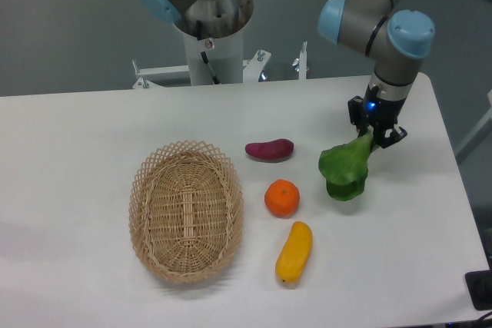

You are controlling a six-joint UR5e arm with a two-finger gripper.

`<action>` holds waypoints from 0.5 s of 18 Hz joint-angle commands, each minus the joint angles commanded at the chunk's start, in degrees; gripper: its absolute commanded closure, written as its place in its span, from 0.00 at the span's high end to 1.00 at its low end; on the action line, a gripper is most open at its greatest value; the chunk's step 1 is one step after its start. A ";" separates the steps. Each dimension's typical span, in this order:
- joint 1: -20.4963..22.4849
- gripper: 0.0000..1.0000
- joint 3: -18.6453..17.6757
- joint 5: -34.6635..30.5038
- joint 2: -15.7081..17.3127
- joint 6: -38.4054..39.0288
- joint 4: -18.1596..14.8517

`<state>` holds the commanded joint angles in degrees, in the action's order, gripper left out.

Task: Place the green vegetable on the table
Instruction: 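Lower the held bok choy onto the table beside the orange, then open the gripper to release the bok choy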

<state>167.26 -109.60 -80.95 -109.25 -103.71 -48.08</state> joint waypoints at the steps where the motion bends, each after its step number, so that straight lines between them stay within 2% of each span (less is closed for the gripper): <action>1: 0.00 0.40 -0.44 0.00 0.00 0.09 0.00; 8: 0.09 0.42 -1.67 -0.09 -0.35 0.53 0.00; 9: 0.09 0.45 -1.67 -0.09 -0.35 0.53 0.00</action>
<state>167.34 -111.27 -81.04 -109.60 -103.18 -48.08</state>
